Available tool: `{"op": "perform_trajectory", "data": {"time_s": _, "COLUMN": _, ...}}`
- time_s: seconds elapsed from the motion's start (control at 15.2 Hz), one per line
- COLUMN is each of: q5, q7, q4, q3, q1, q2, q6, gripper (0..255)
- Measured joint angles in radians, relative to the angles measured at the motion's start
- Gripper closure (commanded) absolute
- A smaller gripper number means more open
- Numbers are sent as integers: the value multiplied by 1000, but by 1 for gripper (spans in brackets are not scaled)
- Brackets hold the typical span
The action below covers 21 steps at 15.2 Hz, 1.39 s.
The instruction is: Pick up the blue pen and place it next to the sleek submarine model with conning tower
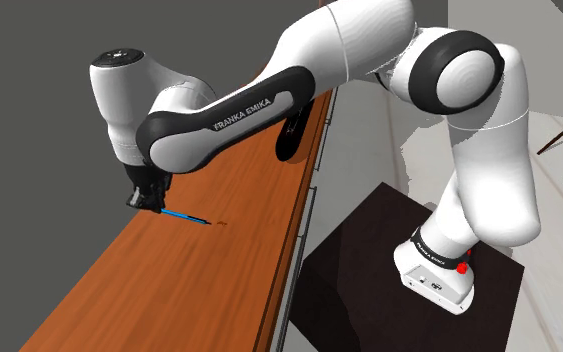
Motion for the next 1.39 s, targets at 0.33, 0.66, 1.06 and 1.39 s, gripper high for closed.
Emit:
{"op": "perform_trajectory", "data": {"time_s": 0.33, "q5": 11, "q7": -7, "q4": 33, "q3": 7, "q1": -1, "q2": -24, "q6": -55, "gripper": 255}}
{"op": "perform_trajectory", "data": {"time_s": 0.66, "q5": 20, "q7": -14, "q4": 74, "q3": 12, "q1": 0, "q2": -41, "q6": -111, "gripper": 255}}
{"op": "perform_trajectory", "data": {"time_s": 1.06, "q5": 28, "q7": -20, "q4": 133, "q3": 17, "q1": 4, "q2": -55, "q6": -183, "gripper": 255}}
{"op": "perform_trajectory", "data": {"time_s": 1.39, "q5": 30, "q7": -27, "q4": 205, "q3": 19, "q1": 11, "q2": -53, "q6": -252, "gripper": 255}}
